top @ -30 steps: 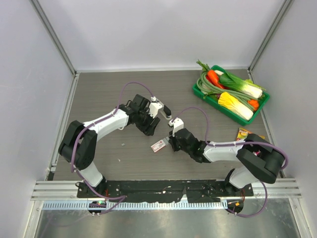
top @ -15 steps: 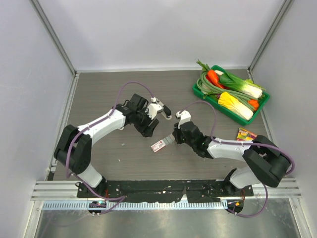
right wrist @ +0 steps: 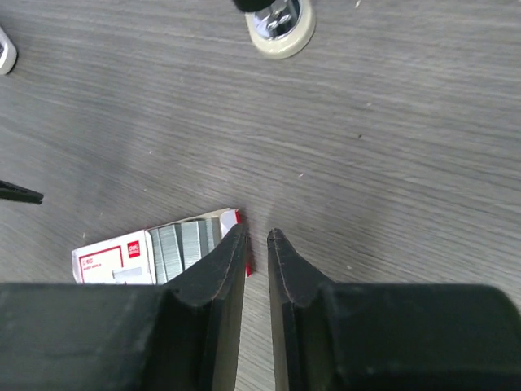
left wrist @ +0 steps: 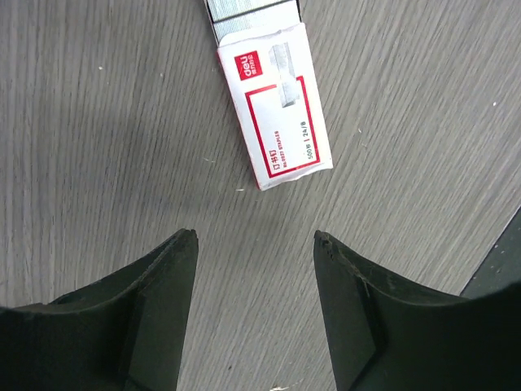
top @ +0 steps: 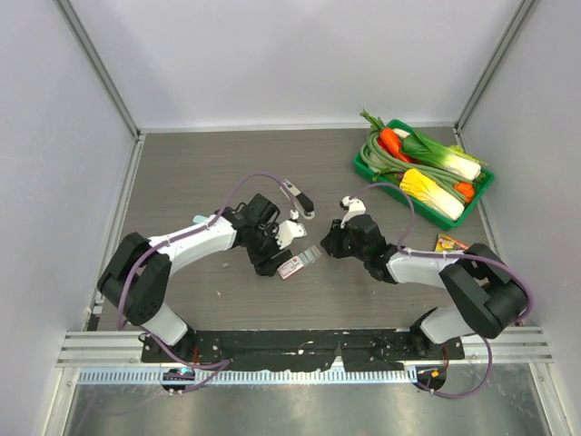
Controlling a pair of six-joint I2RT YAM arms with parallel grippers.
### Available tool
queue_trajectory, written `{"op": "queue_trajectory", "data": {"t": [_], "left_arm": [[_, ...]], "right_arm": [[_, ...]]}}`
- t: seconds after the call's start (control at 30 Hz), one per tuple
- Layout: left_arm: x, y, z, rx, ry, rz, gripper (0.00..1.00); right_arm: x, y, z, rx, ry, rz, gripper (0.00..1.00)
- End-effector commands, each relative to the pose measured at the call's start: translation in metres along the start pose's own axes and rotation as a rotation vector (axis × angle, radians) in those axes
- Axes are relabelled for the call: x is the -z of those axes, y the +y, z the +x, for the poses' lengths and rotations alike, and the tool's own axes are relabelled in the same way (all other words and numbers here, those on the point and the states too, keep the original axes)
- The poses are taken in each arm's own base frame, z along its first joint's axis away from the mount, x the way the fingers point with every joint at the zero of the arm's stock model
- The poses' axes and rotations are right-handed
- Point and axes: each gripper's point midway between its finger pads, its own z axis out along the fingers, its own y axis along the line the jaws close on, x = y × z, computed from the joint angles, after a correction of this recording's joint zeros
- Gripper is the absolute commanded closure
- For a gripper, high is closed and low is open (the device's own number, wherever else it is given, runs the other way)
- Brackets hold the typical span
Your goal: Unload the staples from the stapler
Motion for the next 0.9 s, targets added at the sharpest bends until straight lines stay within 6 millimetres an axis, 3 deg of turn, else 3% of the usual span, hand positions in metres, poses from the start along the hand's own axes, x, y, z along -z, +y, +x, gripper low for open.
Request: {"op": "queue_trajectory", "data": {"t": [0.0,0.33,0.87], "left_arm": [[-0.003,0.011,-0.002,-0.055,0.0,-0.047,0.37],[-0.017,0.006,0.006,-0.084,0.034,-0.055,0.37],[-0.023,-0.002,0.001,-0.113,0.032,-0.05,0.37]], "right_arm": [[-0.005,0.019,-0.003,-0.07,-0.004,-0.113,0.77],[-0.01,0.015,0.007,-0.087,0.033,-0.12,0.8],[-0.013,0.016,0.019,-0.096,0.069,-0.135,0.86]]}}
